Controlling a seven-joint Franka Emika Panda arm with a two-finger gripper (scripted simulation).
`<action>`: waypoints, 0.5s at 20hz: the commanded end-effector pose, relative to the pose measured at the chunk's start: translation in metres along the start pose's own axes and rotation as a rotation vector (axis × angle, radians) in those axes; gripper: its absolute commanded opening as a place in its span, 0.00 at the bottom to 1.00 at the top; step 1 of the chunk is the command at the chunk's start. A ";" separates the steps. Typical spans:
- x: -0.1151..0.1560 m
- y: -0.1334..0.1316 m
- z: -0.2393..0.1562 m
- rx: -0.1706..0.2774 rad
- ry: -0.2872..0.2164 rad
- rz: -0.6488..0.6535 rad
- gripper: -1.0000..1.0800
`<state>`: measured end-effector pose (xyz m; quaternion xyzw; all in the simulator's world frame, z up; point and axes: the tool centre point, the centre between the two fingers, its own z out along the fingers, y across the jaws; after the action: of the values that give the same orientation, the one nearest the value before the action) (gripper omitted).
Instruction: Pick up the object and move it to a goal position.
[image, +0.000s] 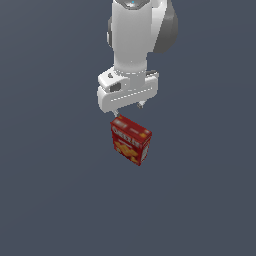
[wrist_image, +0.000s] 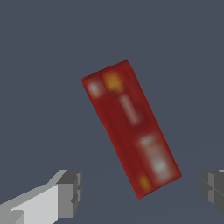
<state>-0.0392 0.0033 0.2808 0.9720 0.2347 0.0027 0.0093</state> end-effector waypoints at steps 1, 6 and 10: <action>0.004 0.001 0.005 0.003 0.000 -0.066 0.96; 0.012 0.003 0.016 0.008 0.000 -0.193 0.96; 0.017 0.005 0.024 0.012 0.001 -0.287 0.96</action>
<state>-0.0235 0.0060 0.2598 0.9350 0.3545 0.0005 0.0044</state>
